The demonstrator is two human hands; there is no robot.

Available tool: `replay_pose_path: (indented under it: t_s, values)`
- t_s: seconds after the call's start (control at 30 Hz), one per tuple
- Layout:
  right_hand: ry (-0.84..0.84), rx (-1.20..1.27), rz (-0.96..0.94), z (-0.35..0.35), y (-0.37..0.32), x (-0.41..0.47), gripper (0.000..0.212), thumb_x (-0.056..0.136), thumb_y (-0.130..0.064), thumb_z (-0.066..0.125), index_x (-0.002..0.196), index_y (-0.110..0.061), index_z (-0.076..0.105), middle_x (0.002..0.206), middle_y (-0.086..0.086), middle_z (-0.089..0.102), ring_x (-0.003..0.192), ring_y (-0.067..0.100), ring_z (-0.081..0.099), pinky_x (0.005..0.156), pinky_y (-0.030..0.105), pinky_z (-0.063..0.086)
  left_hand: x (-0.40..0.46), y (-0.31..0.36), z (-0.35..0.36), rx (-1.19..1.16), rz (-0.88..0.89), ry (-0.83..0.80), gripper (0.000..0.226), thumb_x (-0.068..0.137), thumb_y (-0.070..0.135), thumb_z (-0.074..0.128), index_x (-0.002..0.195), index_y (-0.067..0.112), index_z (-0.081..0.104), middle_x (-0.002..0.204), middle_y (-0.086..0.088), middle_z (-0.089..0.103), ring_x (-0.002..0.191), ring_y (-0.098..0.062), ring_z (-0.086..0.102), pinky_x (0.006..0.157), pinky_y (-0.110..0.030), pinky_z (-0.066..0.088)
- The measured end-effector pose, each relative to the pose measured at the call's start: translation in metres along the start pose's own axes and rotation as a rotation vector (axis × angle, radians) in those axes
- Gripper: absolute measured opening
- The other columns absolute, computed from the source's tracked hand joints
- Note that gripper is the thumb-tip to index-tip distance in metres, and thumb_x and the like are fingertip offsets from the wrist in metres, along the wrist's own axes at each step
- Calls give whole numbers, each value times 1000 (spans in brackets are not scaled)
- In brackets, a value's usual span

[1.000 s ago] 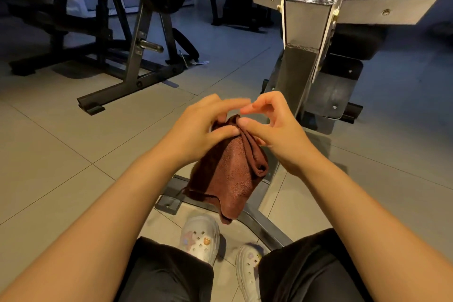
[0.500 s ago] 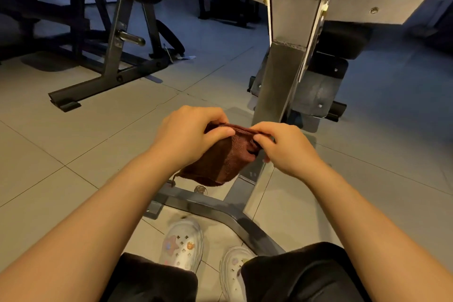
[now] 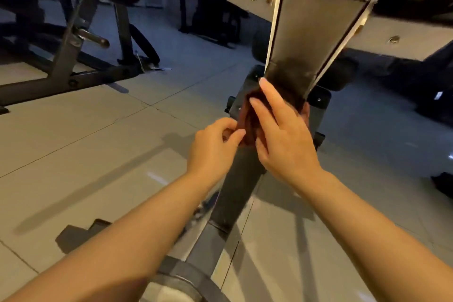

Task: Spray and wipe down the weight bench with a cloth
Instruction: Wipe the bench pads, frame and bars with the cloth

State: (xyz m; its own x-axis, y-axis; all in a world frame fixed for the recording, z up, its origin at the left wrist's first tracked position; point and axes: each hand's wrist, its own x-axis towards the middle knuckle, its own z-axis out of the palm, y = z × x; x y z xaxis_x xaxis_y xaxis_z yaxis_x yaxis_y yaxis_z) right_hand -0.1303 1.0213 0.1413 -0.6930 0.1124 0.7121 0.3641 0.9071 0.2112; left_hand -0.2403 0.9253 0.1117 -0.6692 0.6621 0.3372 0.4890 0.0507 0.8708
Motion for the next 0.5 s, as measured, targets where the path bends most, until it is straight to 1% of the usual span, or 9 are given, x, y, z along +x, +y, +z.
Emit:
replay_pose_path:
  t_s: [0.07, 0.13, 0.2, 0.23, 0.27, 0.33, 0.4, 0.43, 0.5]
  values:
    - [-35, -229, -148, 32, 20, 6, 55, 93, -21, 55, 144, -4, 44, 156, 12, 31, 136, 29, 34, 116, 35, 20, 20, -12, 16, -63, -4, -3, 7, 95, 25, 58, 98, 30, 63, 93, 10, 67, 91, -11, 63, 86, -36, 52]
    - [-35, -442, -248, 57, 36, 1, 53, 99, -28, 46, 149, -12, 37, 157, 7, 29, 141, 30, 26, 120, 39, 7, 29, -25, 25, -98, -2, -19, 16, 98, 24, 54, 112, 27, 60, 107, 8, 64, 99, -9, 60, 84, -20, 48]
    - [-37, -628, -284, 74, 44, -11, 53, 102, -33, 35, 152, -16, 31, 158, 4, 28, 142, 30, 20, 118, 42, 0, 28, -40, 27, -167, -49, -52, 24, 101, 27, 47, 124, 32, 52, 111, 16, 57, 98, 0, 55, 76, -6, 40]
    - [-47, -644, -294, 83, 44, -21, 53, 102, -34, 33, 152, -16, 31, 157, 4, 30, 142, 30, 20, 119, 42, 0, 26, -48, 27, -205, -88, -74, 27, 102, 29, 43, 128, 34, 48, 113, 18, 55, 99, 2, 54, 78, -6, 39]
    - [-97, -625, -321, 94, 41, -36, 53, 101, -33, 35, 151, -16, 34, 155, 6, 34, 141, 31, 22, 120, 42, -1, 24, -55, 27, -230, -120, -89, 31, 103, 30, 39, 133, 33, 46, 119, 15, 56, 104, -2, 54, 85, -12, 40]
    - [-298, -589, -429, 116, 32, -77, 55, 94, -35, 52, 145, -18, 45, 148, 4, 46, 139, 28, 31, 121, 42, -8, 17, -68, 29, -236, -166, -98, 35, 105, 30, 32, 135, 26, 49, 129, 4, 57, 117, -13, 54, 96, -25, 38]
    - [-529, -612, -470, 131, 21, -109, 63, 81, -37, 69, 139, -21, 52, 143, -3, 52, 134, 21, 41, 120, 39, -12, 12, -80, 31, -242, -223, -103, 37, 105, 30, 28, 133, 23, 52, 132, 0, 57, 121, -17, 52, 99, -26, 35]
    - [-593, -599, -466, 134, 16, -117, 61, 80, -37, 69, 137, -23, 53, 141, -5, 53, 132, 18, 43, 120, 38, -12, 10, -87, 33, -259, -265, -115, 39, 105, 32, 27, 133, 23, 52, 133, 0, 56, 122, -17, 51, 100, -27, 35]
    - [-607, -559, -487, 131, 14, -115, 48, 89, -34, 50, 135, -23, 56, 140, -6, 54, 131, 16, 48, 121, 36, -10, 7, -98, 38, -292, -354, -179, 45, 104, 42, 23, 135, 26, 51, 137, 1, 54, 126, -17, 48, 108, -34, 34]
